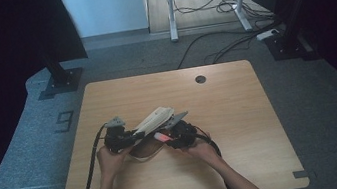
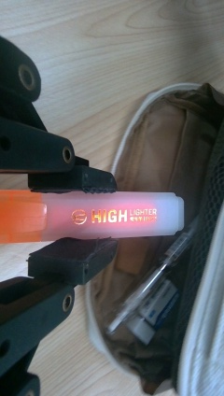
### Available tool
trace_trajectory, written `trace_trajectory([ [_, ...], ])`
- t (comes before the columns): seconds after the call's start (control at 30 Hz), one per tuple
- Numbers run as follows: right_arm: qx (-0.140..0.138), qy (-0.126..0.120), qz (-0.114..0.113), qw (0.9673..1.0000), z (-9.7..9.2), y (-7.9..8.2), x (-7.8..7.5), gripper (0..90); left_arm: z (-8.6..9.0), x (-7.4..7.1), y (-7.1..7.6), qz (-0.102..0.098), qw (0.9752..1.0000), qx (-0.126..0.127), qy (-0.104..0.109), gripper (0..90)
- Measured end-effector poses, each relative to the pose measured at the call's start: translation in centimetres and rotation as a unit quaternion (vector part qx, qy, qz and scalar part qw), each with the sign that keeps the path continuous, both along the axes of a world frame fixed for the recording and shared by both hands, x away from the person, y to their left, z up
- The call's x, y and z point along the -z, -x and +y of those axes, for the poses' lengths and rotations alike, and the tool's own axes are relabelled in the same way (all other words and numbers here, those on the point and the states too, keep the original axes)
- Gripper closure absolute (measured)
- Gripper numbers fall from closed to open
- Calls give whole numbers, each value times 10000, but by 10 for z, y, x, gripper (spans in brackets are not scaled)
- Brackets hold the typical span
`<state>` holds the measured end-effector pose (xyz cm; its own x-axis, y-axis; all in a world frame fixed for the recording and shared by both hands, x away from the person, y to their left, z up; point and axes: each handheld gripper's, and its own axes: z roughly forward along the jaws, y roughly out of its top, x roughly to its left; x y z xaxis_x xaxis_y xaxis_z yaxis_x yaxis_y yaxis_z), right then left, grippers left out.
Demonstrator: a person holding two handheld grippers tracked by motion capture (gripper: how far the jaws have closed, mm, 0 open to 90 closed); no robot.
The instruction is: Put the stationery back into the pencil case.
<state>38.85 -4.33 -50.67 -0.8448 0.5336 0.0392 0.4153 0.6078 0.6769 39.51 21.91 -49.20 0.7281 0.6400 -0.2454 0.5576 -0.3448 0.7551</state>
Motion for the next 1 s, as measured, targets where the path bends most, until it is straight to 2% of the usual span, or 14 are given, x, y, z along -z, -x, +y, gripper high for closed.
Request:
trace_trajectory([
  [0.37,-72,87,134,9998,24,-13,11,653,1,-1,0,3,10000,-13,30,748],
  [0.83,-174,-60,167,9997,49,-20,21,641,0,-1,0,1,10000,7,21,747],
  [0.9,-145,-83,160,9997,49,-20,21,567,0,-1,1,1,10000,4,27,747],
  [1.0,-58,-43,110,9999,45,-19,19,504,0,-1,0,8,10000,-4,30,747],
])
